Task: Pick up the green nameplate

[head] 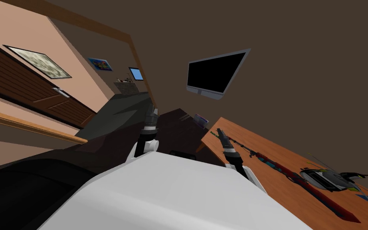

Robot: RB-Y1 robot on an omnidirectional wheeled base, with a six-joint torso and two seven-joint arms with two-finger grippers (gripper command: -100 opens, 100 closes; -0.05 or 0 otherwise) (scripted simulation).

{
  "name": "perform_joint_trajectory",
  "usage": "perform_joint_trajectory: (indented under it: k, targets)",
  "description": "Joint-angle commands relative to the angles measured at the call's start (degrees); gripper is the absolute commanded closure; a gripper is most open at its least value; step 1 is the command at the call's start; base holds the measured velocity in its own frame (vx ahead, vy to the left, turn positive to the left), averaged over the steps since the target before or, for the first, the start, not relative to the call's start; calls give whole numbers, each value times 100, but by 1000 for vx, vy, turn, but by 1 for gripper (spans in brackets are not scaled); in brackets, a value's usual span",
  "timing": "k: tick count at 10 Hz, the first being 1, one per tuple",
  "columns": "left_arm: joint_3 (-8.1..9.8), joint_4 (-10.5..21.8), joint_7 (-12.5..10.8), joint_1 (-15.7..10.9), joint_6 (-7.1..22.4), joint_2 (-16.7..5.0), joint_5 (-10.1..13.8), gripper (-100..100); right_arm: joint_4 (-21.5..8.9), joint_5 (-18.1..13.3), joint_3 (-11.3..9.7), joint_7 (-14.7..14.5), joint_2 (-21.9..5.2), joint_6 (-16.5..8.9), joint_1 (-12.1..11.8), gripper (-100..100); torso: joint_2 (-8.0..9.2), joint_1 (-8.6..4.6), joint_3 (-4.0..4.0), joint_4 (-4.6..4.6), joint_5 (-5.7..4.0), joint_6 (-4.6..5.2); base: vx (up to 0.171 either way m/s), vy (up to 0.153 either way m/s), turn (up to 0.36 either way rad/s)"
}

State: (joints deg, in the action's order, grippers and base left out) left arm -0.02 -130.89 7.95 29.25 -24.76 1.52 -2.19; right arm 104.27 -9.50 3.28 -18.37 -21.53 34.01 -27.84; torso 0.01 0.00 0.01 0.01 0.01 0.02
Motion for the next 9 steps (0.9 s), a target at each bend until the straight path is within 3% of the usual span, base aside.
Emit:
perform_joint_trajectory:
  k: [1,4,7,8,9]
  targets:
    - [0,0,0,0,0,0,0,0,-286,-139,18,-264,-161,22,35,-100,0,0,0,0,0,0,0,15,129]
    - [0,0,0,0,0,0,0,0,-663,-261,36,-492,-302,59,43,-100,-1,0,-1,0,0,-1,1,10,87]
    - [0,0,0,0,0,0,0,0,-1203,-508,72,-950,-588,131,61,-100,-1,-2,-1,0,0,1,4,8,115]
    - [0,0,0,0,0,0,0,0,-1264,-508,72,-950,-588,131,61,-100,-2,-2,-1,0,0,-1,6,3,61]
    - [0,0,0,0,0,0,0,0,-1524,-632,90,-1179,-732,167,70,-100,-3,-3,-1,0,-1,1,8,4,111]
